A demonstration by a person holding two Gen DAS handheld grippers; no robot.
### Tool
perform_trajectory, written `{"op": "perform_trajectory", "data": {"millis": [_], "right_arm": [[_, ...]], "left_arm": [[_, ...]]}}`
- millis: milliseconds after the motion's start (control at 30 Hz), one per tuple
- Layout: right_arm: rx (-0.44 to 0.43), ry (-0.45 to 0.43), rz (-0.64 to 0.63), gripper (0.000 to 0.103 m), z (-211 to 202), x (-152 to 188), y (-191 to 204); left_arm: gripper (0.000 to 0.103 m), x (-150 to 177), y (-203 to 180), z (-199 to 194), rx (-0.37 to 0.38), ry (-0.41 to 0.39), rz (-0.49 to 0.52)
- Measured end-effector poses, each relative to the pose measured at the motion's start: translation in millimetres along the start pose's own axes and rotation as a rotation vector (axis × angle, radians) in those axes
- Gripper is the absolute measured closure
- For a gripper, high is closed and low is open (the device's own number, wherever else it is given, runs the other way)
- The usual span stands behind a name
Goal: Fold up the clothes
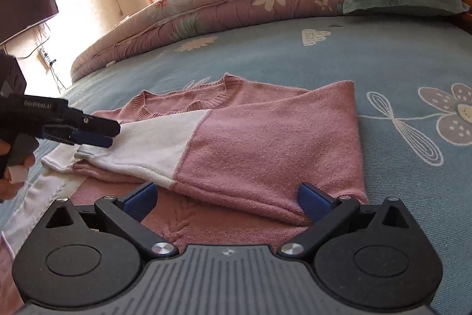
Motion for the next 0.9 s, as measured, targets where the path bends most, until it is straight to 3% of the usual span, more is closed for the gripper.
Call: {"op": "perform_trajectory", "data": {"millis": [100, 267, 367, 500, 733, 900], "right_arm": [[0.026, -0.001, -0.01, 0.0, 1, 2, 3], [0.029, -0.01, -0.029, 0.0, 0, 4, 4], [0.05, -0.001, -0.061, 0.0, 1, 5, 8], [0.108, 0.022, -0.143, 0.0, 5, 8, 20], [0.148, 0.04, -0.187, 0.0, 8, 10, 27], [0.141, 0.041, -0.186, 0.0, 7, 10, 26]], "left_arm": [[0.025, -6, -30, 9, 0.107, 0.012, -0.014], [0.023, -10, -71, 48, 0.216, 0.08, -0.024], [0.023, 3, -63, 87, 0.15, 0.177, -0.115], [0.022, -3, -77, 96, 0.106, 0.212, -0.1], [0.021, -49, -159, 125, 0.193, 0.251, 0.054], [0.021, -47, -193, 179, 0.19, 0.316, 0.108]]}}
Point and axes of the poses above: each gripper's, at about its wrist camera, not at the fingertips, and z roughly the way its jaws point, y to its left, x to its underside, the point moved 2 cm from there along z, roughly the way its jaws point, and after that the axes turned 6 degrees about -y, right-handed, at the moved point
